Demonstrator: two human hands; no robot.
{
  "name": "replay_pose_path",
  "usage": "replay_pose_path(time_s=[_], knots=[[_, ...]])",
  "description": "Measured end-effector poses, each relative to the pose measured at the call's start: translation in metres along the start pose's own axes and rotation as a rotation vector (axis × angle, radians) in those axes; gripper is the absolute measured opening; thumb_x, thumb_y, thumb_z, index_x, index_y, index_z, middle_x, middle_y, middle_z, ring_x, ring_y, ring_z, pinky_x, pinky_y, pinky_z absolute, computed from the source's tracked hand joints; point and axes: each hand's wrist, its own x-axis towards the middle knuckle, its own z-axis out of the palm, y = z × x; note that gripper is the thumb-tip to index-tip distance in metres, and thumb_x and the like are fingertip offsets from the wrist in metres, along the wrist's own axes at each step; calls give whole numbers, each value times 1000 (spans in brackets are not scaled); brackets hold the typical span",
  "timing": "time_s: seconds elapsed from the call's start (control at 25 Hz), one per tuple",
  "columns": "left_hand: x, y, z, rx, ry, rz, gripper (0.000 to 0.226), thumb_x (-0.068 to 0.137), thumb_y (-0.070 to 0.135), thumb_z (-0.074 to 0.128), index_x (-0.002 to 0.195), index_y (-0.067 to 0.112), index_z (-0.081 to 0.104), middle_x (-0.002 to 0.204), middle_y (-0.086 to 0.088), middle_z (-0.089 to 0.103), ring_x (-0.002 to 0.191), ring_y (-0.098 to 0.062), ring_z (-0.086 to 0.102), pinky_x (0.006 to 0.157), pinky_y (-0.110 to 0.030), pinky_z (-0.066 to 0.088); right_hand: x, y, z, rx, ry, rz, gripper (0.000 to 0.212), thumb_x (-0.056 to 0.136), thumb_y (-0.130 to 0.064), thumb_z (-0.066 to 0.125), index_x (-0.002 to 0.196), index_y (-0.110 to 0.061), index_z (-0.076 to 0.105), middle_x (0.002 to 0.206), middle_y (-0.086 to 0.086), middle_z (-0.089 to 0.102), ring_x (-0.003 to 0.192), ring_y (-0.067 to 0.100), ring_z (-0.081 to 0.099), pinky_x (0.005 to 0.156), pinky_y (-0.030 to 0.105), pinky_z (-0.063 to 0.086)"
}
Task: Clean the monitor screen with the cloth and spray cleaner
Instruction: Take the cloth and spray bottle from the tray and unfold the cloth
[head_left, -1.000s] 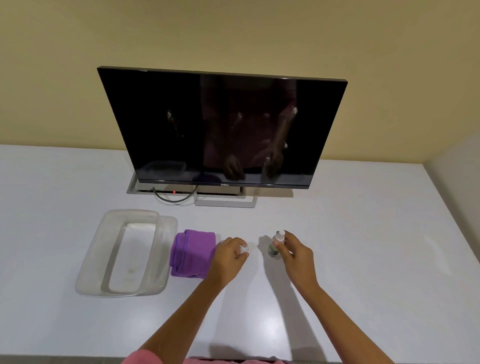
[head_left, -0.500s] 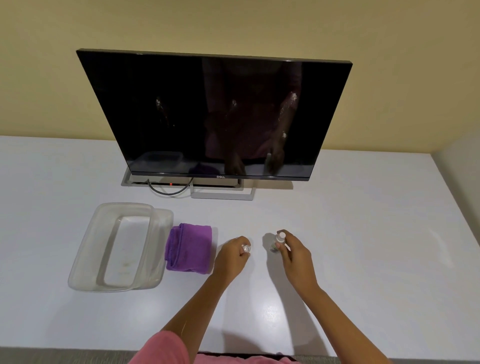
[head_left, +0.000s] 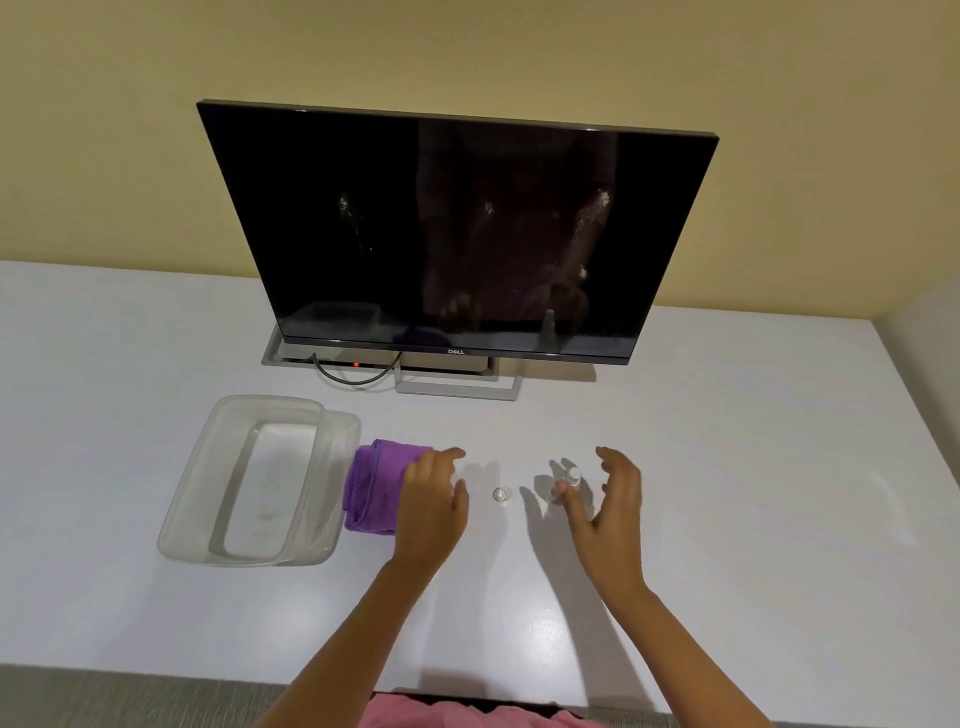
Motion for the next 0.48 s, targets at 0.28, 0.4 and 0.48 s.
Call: replay_pose_path(time_s=[0.28,0.4,0.48], knots=[[7,-50,-36,148,-95,-534,71,81,28,70,139,1,36,137,-25,43,121,-41,45,96,-49,43,-5,-44,48,-34,-186,-261,15,94,-9,51,104,-18,56,103,-12,50,87,10,55,71,25,48],[4,-68,-36,128,-234,-539,72,87,36,62,142,3,29,133,-20,46,115,-34,51,93,-41,46,-10,-50,89,-111,-456,-161,22,91,-2,53,108,-13,62,104,-1,55,90,12,57,74,26,49],[1,-75,-38,195,-290,-516,71,90,43,55,143,5,27,132,-17,47,114,-30,52,92,-37,46,-13,-50,116,-212,-619,-76,27,92,-7,54,119,-11,57,117,6,54,101,20,57,84,28,50]])
